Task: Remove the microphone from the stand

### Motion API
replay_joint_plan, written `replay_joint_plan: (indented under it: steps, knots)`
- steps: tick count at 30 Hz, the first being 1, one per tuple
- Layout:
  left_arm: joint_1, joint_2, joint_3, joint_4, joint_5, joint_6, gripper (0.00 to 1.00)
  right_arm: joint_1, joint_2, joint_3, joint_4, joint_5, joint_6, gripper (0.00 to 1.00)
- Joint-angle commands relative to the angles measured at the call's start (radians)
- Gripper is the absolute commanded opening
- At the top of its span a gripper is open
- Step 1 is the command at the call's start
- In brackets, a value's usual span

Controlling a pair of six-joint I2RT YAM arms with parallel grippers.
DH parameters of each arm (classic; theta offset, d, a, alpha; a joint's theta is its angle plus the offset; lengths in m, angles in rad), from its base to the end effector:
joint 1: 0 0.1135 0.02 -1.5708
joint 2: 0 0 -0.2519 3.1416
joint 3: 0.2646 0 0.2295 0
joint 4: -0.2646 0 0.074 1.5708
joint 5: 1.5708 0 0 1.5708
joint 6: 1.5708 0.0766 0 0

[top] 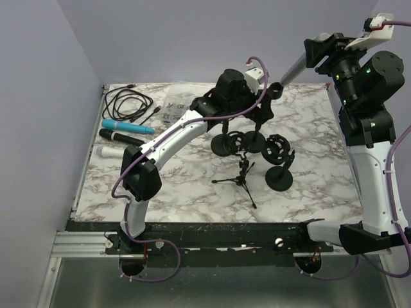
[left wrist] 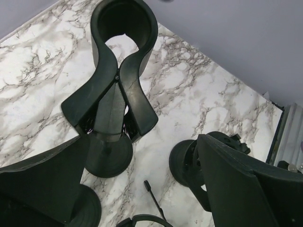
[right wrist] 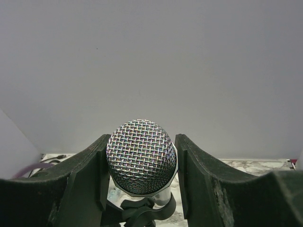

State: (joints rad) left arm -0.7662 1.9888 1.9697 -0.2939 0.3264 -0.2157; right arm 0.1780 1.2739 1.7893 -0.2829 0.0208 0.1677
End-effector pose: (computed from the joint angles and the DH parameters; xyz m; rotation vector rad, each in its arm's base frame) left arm 0.3319 -0.3535 0.3544 0.7637 1.8345 -0.9632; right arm 0.2522 0.0438 0.5505 0.0108 1.3436 0.2784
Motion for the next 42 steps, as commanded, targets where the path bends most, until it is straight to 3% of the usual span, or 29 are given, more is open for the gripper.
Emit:
replay_joint_plan:
  steps: [1, 8, 15, 22, 24, 26, 32, 34, 42]
  knots:
    - [0.006, 0.008, 0.135, -0.076, 0.019, -0.001, 0.98, 0.008, -0.017, -0.004, 0.025, -0.015, 0.001, 0.01]
    - [0.038, 0.079, 0.291, -0.142, 0.005, -0.017, 0.89, 0.008, -0.024, 0.002, 0.025, -0.014, -0.002, 0.01]
    - [0.038, 0.122, 0.328, -0.046, 0.004, 0.020, 0.75, 0.008, -0.025, 0.000, 0.033, -0.015, 0.000, 0.01]
    - [0.031, 0.170, 0.360, -0.002, 0.010, 0.036, 0.76, 0.008, -0.018, 0.001, 0.033, -0.015, -0.002, 0.01]
    - [0.031, 0.182, 0.359, -0.009, -0.005, 0.039, 0.67, 0.008, -0.018, 0.000, 0.033, -0.015, -0.003, 0.01]
    - [0.032, 0.186, 0.343, -0.017, -0.021, 0.045, 0.51, 0.008, -0.020, -0.001, 0.033, -0.015, -0.001, 0.01]
    - [0.016, 0.155, 0.177, 0.015, -0.053, 0.072, 0.11, 0.008, -0.021, -0.014, 0.040, -0.044, 0.003, 0.01]
    - [0.006, 0.145, 0.111, 0.029, -0.062, 0.082, 0.02, 0.008, -0.022, -0.017, 0.042, -0.045, 0.003, 0.01]
    - [-0.023, 0.105, -0.153, 0.085, -0.134, 0.119, 0.00, 0.008, -0.032, -0.034, 0.043, -0.031, -0.003, 0.01]
